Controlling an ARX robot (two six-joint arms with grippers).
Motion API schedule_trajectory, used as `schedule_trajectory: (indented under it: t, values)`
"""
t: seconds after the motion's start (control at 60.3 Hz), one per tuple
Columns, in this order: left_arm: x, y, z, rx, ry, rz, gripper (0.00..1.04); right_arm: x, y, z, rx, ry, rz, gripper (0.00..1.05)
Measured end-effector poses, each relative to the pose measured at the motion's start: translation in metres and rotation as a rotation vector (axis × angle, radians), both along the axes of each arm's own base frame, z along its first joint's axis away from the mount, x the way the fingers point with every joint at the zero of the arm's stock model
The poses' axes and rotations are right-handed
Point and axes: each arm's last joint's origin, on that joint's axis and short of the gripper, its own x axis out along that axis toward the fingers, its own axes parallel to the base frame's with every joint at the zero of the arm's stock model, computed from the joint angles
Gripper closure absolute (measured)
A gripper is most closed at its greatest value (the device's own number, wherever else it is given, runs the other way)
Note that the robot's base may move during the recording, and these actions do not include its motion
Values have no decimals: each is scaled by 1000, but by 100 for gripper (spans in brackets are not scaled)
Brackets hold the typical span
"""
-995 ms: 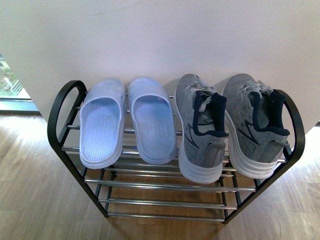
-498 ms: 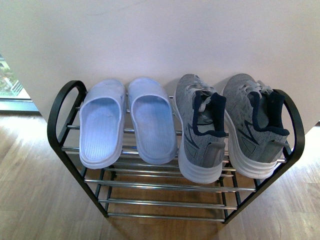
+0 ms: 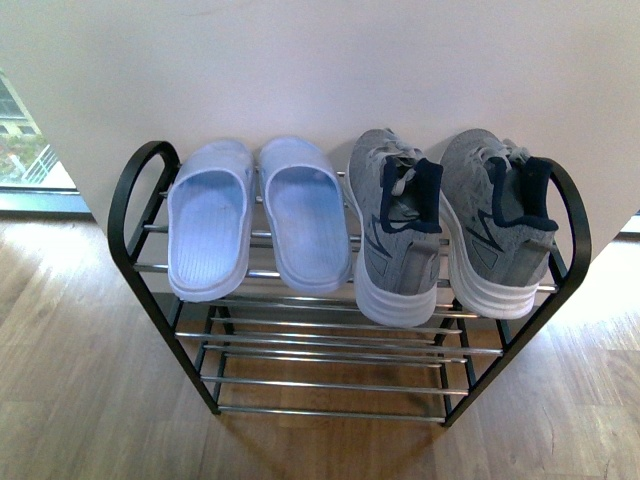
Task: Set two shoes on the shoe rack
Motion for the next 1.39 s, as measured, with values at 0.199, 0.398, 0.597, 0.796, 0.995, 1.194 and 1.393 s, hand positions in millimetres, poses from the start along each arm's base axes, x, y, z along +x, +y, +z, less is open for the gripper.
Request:
schedule_trajectory:
  t: [0.199, 0.398, 0.597, 0.796, 0.995, 1.194, 1.393]
  values:
    - [0, 0, 0, 0, 0, 0, 9, 0, 0, 0, 0, 0, 0, 9]
    - [0, 0, 0, 0, 0, 0, 9, 0, 0, 0, 0, 0, 0, 9]
    - [0, 0, 0, 0, 0, 0, 9, 0, 0, 0, 0, 0, 0, 9]
    - [0, 0, 0, 0, 0, 0, 9, 0, 0, 0, 0, 0, 0, 9]
    - [0, 0, 0, 0, 0, 0, 9, 0, 0, 0, 0, 0, 0, 9]
    - [0, 0, 0, 0, 0, 0, 9, 0, 0, 0, 0, 0, 0, 9]
    - [0, 0, 0, 0, 0, 0, 9, 0, 0, 0, 0, 0, 0, 9]
